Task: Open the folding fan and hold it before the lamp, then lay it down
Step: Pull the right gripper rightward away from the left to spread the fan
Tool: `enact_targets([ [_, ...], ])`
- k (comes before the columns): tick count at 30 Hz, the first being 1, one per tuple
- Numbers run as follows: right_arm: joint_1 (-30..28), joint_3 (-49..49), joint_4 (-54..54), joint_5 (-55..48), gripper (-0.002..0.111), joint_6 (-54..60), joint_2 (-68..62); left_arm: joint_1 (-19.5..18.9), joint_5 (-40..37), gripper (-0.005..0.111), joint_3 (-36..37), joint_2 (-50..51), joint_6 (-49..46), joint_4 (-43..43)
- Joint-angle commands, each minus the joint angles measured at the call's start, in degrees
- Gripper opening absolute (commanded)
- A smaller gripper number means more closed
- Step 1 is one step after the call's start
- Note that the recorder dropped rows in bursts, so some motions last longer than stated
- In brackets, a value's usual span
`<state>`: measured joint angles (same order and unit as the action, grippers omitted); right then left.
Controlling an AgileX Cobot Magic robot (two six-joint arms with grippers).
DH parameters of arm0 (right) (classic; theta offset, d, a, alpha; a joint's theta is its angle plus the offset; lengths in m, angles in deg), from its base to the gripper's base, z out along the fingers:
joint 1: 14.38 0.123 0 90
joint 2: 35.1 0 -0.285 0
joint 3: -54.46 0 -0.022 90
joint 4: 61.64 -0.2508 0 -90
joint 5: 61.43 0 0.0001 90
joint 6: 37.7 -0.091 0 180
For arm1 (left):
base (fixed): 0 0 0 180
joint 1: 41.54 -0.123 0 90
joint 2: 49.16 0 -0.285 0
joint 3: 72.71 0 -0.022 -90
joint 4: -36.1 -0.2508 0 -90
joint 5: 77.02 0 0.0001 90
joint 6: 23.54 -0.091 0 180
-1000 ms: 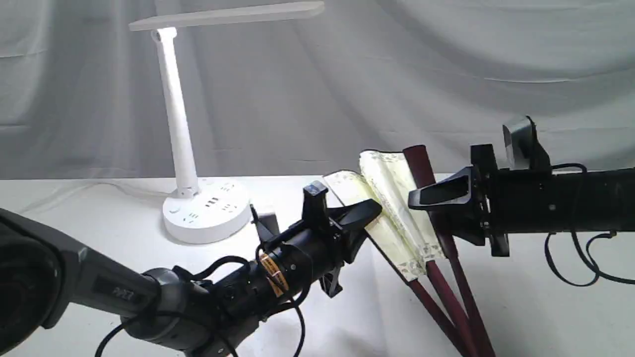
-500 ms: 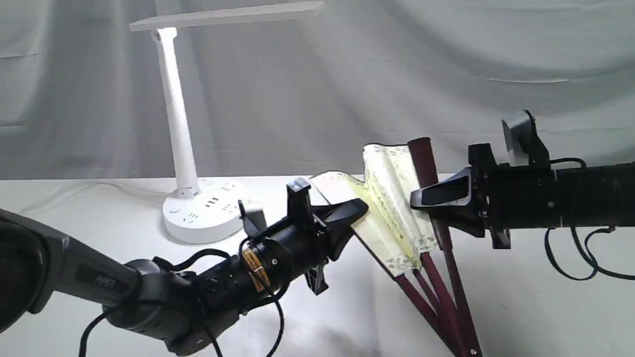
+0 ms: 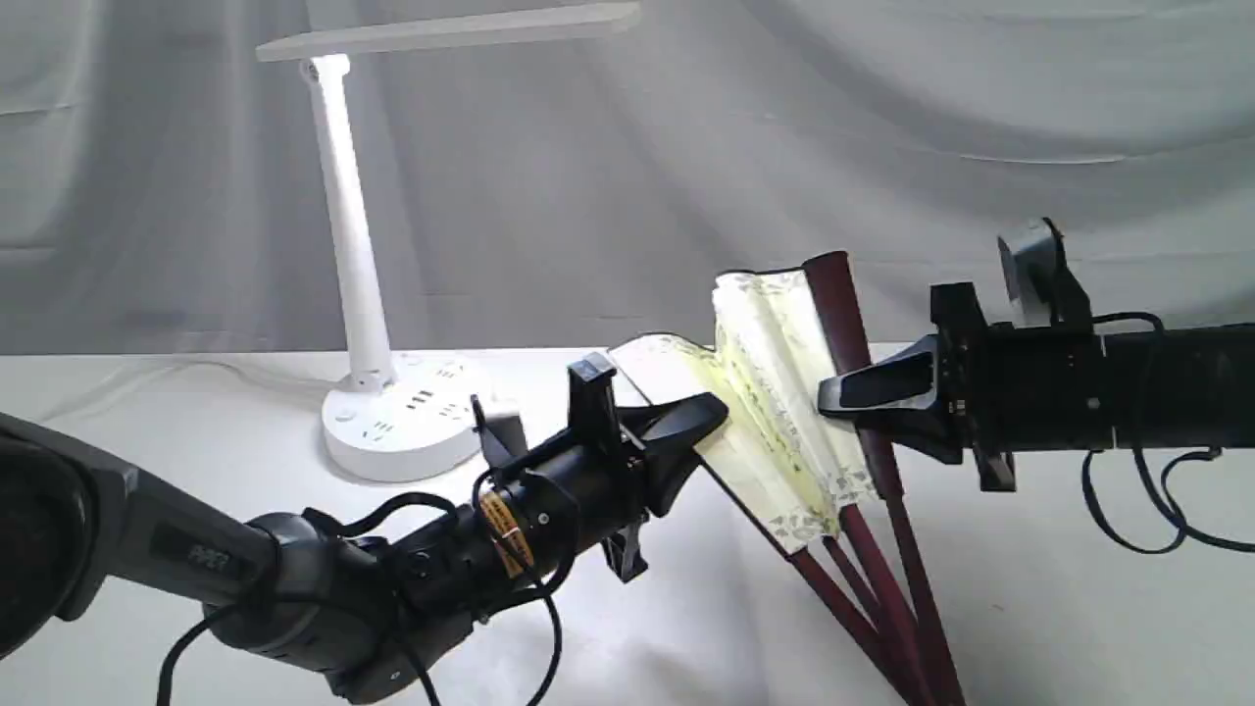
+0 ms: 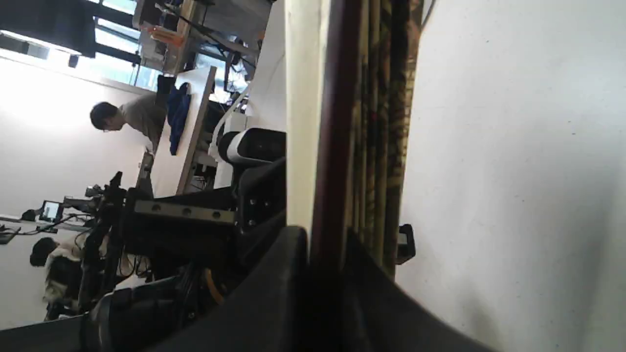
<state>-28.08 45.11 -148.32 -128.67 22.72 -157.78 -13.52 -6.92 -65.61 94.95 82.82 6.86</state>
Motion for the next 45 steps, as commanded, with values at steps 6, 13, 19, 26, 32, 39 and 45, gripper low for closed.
enact_targets([
  [6, -5.0, 0.6, 1.7, -0.2, 0.000, -0.5, 0.6, 0.6, -0.1, 0.000, -0.2, -0.1, -0.2, 3.6],
  [13, -9.4, 0.6, 3.9, -1.2, 0.000, -2.6, 0.6, 3.3, -0.1, 0.000, -0.2, -1.0, -2.0, 8.5],
  [19, -13.8, 0.6, 3.9, -2.7, 0.000, -4.1, 0.6, 3.4, -0.1, 0.000, -0.2, -2.2, -3.6, 11.8],
  [26, -18.3, 0.6, 3.9, -2.7, 0.000, -5.7, 0.6, 3.4, -0.1, 0.000, -0.2, -2.4, -4.4, 16.4],
  [32, -21.6, 0.6, 3.9, -2.7, 0.000, -7.0, 0.6, 4.1, -0.1, 0.000, 0.2, -2.8, -4.4, 18.2],
  [39, -26.0, 0.5, 8.6, -2.7, 0.000, -9.5, 0.6, 6.6, -0.1, 0.000, 4.2, -6.9, -6.8, 25.5],
  [45, -30.5, -3.5, 7.0, -2.7, 0.000, -9.5, 0.6, 6.6, -0.1, 0.000, 7.4, -10.7, -12.0, 27.2],
])
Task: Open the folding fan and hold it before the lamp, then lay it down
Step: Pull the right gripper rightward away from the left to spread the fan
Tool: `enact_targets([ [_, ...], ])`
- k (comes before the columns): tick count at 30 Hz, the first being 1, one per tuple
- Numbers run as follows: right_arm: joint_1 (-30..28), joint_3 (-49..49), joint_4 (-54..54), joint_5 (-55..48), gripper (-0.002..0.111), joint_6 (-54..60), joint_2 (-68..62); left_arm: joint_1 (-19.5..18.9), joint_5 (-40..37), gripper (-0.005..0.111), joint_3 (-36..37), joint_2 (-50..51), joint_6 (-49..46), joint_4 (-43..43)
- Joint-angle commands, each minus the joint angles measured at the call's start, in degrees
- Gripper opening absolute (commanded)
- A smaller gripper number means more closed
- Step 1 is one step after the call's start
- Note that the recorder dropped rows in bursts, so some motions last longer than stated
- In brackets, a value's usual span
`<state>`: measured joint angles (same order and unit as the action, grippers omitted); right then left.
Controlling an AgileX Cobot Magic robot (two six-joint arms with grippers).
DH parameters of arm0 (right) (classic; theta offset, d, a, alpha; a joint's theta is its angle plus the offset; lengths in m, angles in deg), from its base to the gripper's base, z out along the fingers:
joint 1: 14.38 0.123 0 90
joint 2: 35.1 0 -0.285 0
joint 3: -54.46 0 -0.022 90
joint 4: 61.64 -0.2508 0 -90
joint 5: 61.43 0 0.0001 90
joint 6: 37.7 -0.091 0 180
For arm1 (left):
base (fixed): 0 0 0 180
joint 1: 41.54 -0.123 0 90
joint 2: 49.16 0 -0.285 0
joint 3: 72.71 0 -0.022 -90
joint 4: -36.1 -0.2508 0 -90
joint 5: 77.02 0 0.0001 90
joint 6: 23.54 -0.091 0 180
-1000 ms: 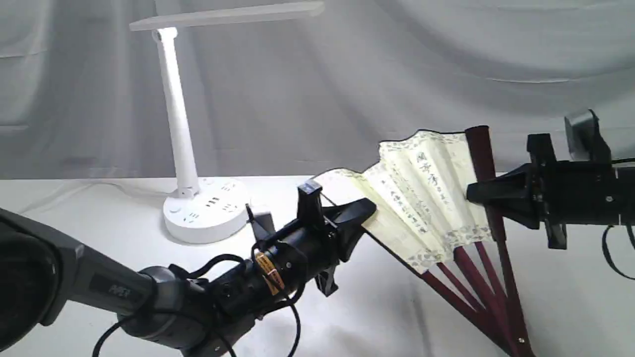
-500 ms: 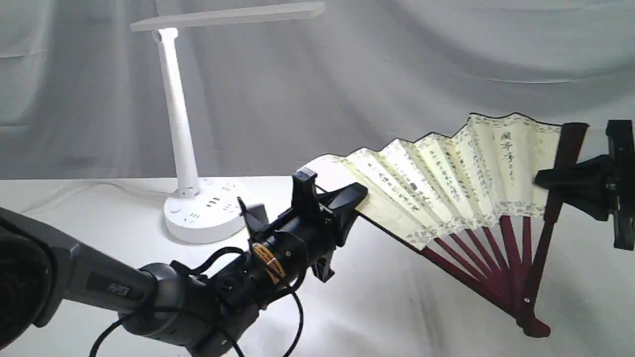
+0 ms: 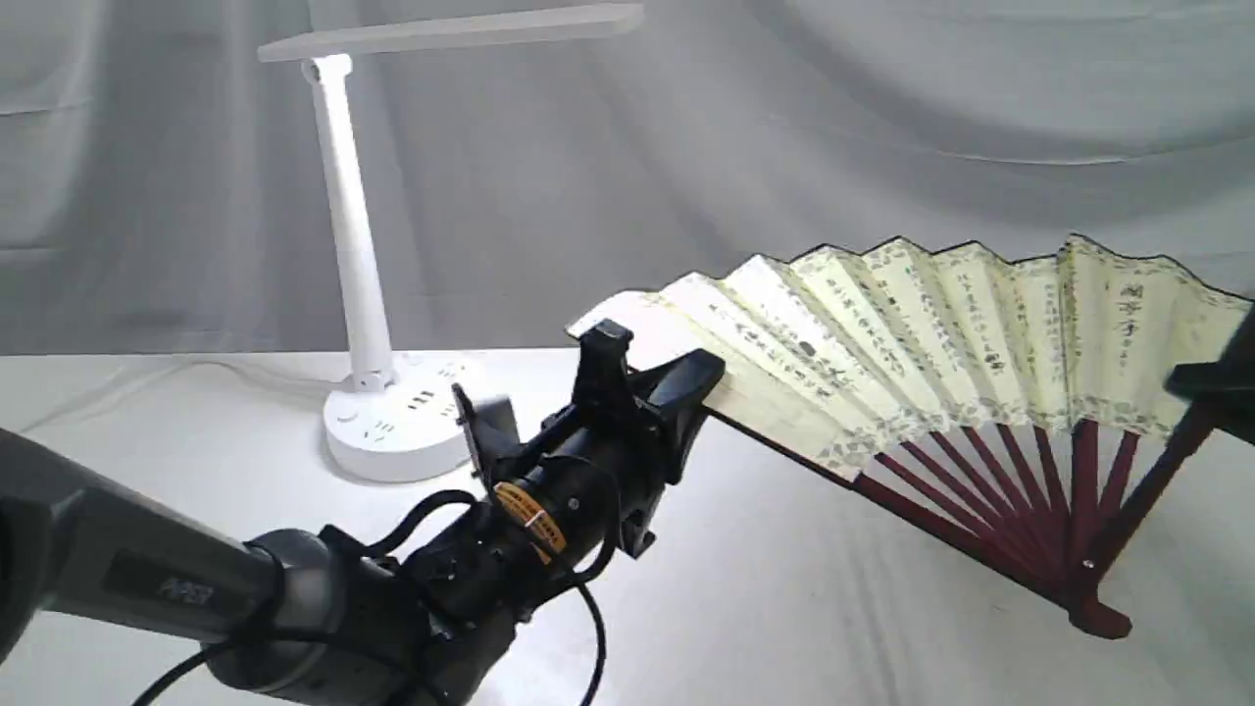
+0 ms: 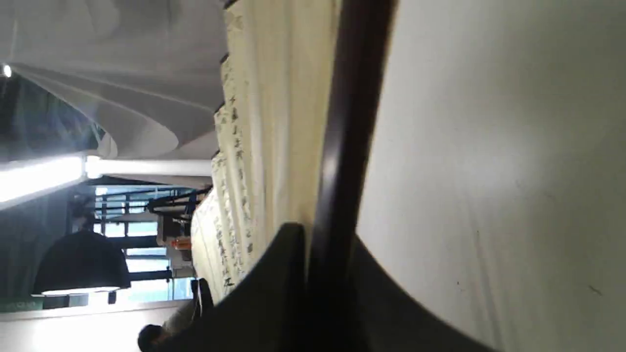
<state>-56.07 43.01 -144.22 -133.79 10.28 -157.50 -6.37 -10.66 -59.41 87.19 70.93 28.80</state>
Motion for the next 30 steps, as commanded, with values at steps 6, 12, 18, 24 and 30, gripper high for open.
enact_targets([
  [6, -5.8, -4.2, 1.4, 2.4, 0.000, 2.9, 0.4, -0.2, 3.6, 0.000, 2.3, -5.0, -1.4, 8.1],
  [12, -8.0, -6.0, -0.7, 2.4, 0.000, 2.9, 0.4, -0.2, 3.6, 0.000, 2.3, -5.2, -1.9, 14.4],
  [18, -8.0, -6.0, -3.2, 2.4, 0.000, 1.5, 0.4, -0.2, 3.6, 0.000, 2.3, -5.2, -4.1, 21.9],
  [24, -8.0, -6.0, -3.7, 2.4, 0.000, 1.2, 0.4, -0.2, 3.6, 0.000, 2.3, -5.2, -6.3, 24.6],
  [30, -8.0, -6.0, -3.7, 2.4, 0.000, 1.2, 0.4, -0.2, 3.6, 0.000, 2.3, -5.2, -6.3, 29.6],
])
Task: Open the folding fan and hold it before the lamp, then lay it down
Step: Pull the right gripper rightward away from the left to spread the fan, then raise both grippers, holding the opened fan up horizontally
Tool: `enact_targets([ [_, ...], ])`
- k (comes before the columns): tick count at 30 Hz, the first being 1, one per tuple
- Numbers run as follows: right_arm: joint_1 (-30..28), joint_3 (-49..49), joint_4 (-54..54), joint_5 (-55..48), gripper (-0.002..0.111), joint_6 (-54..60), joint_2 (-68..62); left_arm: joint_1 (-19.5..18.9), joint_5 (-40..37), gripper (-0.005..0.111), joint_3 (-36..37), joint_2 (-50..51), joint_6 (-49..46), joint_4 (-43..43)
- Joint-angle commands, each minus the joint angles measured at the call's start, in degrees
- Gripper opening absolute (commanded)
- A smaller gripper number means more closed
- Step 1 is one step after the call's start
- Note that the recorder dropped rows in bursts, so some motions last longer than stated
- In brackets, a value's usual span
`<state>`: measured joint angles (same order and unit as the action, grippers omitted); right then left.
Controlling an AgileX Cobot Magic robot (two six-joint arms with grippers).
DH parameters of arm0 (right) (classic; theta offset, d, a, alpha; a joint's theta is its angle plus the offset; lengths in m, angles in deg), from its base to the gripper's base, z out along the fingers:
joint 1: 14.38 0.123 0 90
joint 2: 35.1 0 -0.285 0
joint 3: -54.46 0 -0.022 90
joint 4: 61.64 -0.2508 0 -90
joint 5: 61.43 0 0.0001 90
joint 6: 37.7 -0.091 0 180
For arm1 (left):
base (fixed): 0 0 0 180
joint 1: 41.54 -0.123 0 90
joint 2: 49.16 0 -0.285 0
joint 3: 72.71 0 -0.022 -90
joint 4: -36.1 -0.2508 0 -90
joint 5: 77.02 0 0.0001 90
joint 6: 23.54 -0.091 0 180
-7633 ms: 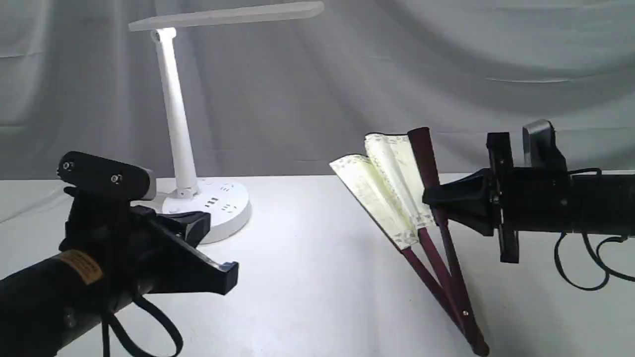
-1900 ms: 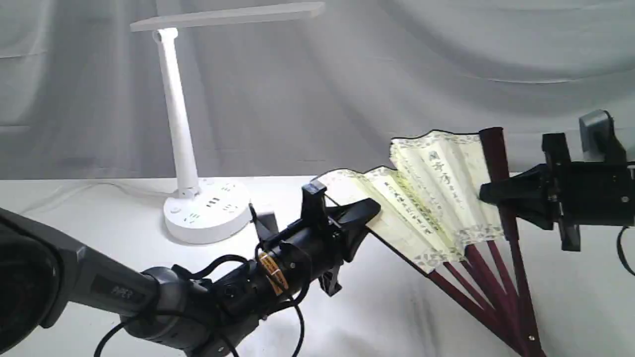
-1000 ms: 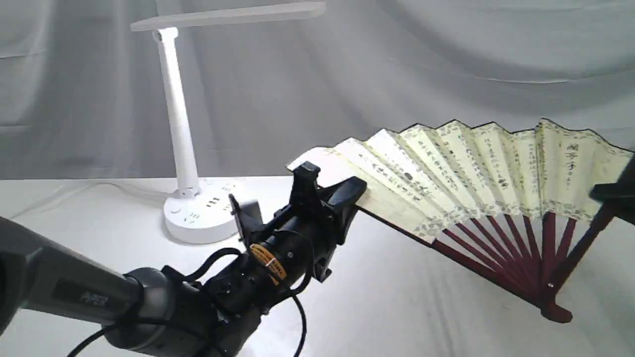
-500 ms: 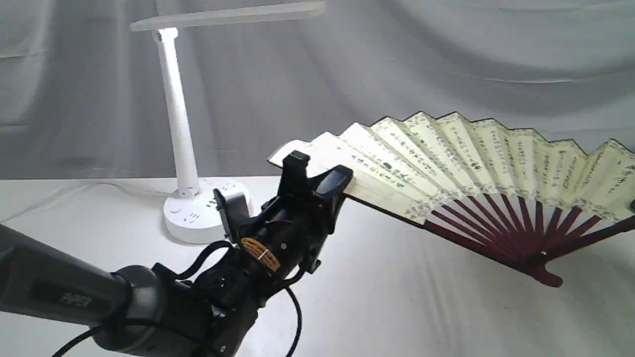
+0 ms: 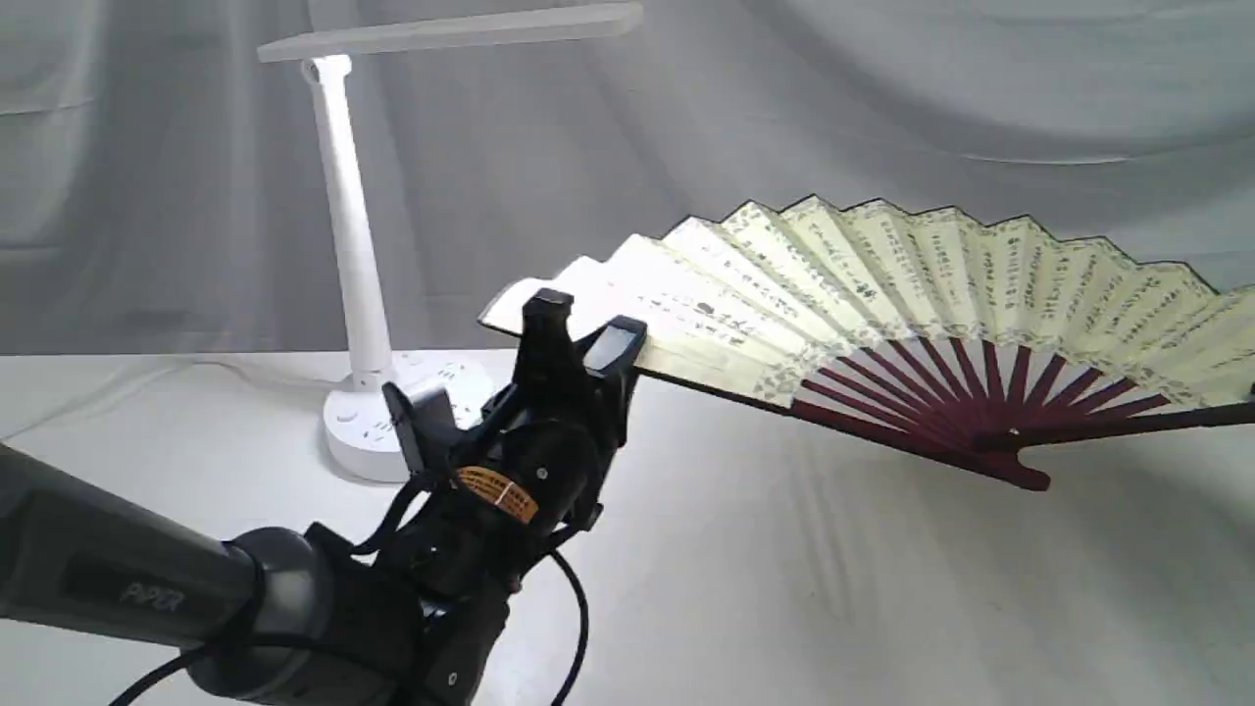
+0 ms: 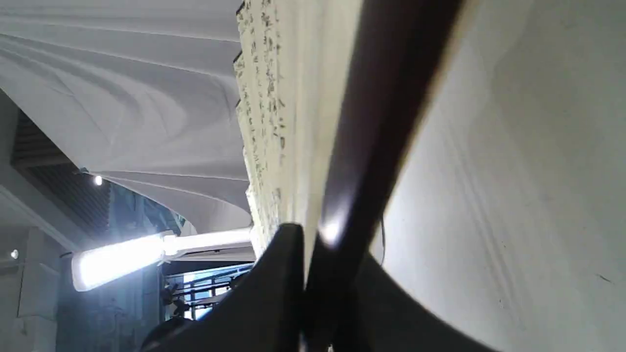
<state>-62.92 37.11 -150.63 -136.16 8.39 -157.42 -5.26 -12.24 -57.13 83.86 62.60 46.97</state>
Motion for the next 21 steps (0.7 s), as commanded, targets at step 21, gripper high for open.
enact_targets([
  [21, -1.1, -0.1, 3.0, 4.8, 0.000, 3.3, 0.3, -1.3, 5.2, 0.000, 0.0, -1.9, -2.7, 16.6],
])
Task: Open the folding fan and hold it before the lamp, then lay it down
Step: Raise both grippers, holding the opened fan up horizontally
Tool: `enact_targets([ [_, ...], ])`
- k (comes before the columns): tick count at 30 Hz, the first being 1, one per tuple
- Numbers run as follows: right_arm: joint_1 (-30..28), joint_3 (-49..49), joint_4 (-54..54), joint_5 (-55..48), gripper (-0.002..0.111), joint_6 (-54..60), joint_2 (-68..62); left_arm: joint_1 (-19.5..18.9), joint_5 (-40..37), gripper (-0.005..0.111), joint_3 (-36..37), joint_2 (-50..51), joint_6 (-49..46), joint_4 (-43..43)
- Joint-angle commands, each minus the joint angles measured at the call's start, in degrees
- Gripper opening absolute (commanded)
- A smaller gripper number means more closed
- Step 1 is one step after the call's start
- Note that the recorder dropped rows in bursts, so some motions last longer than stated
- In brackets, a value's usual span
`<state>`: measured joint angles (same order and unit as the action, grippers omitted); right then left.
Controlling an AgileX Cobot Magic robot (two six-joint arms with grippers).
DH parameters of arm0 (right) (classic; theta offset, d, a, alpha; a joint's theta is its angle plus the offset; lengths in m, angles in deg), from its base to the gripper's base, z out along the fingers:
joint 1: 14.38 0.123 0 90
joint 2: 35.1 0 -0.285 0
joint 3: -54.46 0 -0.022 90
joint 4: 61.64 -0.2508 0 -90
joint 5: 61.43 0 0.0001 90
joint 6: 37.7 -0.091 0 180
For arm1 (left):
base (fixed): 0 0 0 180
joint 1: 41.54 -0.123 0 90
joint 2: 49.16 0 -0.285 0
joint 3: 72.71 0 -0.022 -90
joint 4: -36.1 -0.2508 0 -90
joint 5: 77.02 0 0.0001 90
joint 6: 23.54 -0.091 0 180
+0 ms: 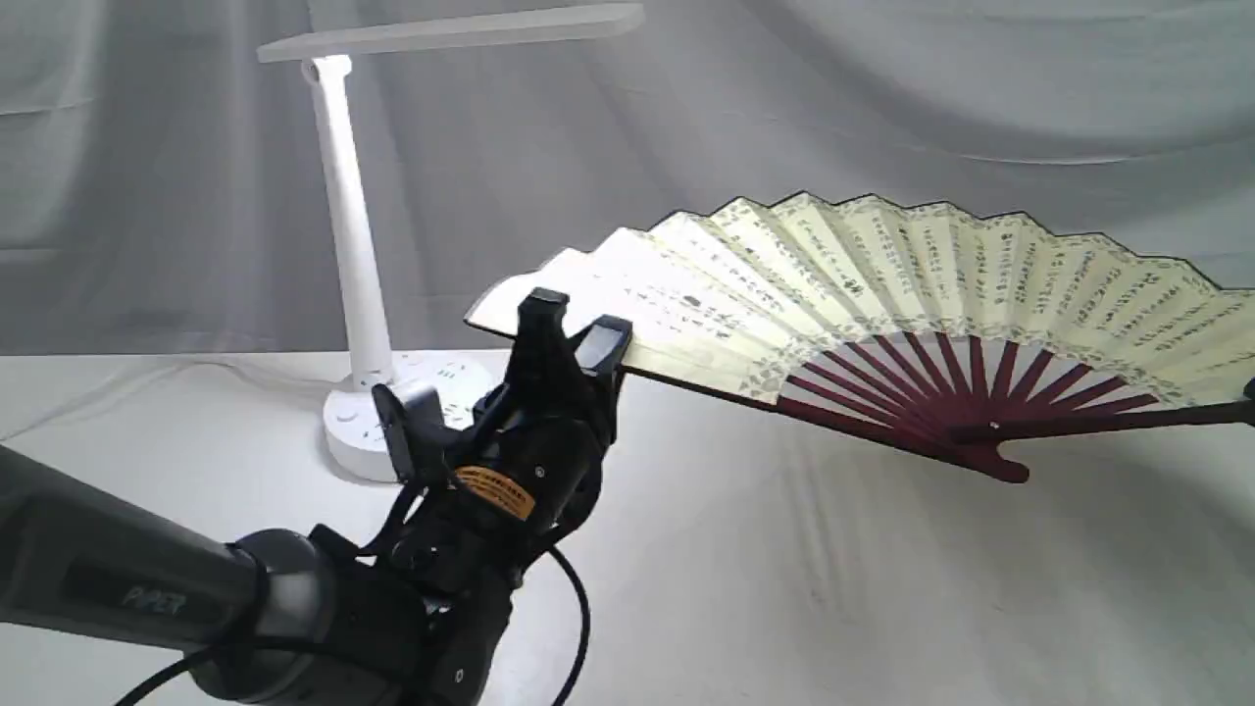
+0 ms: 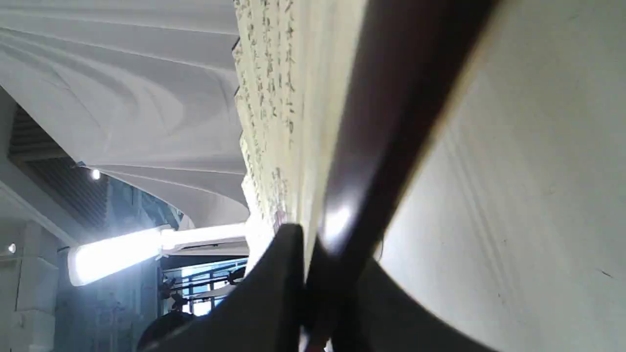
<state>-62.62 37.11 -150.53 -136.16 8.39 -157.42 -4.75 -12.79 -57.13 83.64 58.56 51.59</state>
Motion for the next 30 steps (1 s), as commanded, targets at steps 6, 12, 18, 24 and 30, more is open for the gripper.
enact_targets([
  [6, -1.4, -0.1, 1.6, 4.8, 0.000, 3.3, 0.3, -1.8, 5.7, 0.000, 0.1, -2.1, 1.4, 13.3],
  [12, -0.1, -0.1, -1.1, 4.8, 0.000, 3.5, 0.3, -1.8, 5.7, 0.000, 2.9, -4.4, 1.8, 17.1],
  [18, 4.6, -0.1, -4.8, 4.8, 0.000, 4.9, 0.3, -2.1, 5.7, 0.000, 6.4, -7.2, 1.8, 19.4],
  [24, 9.3, -0.1, -7.8, 4.8, 0.000, 5.2, 0.4, -2.5, 5.7, 0.000, 9.7, -10.9, 1.8, 21.0],
  [30, 13.6, -0.1, -11.1, 4.8, 0.000, 6.3, 1.2, -2.6, 5.7, 0.000, 13.3, -14.5, 1.8, 23.9],
])
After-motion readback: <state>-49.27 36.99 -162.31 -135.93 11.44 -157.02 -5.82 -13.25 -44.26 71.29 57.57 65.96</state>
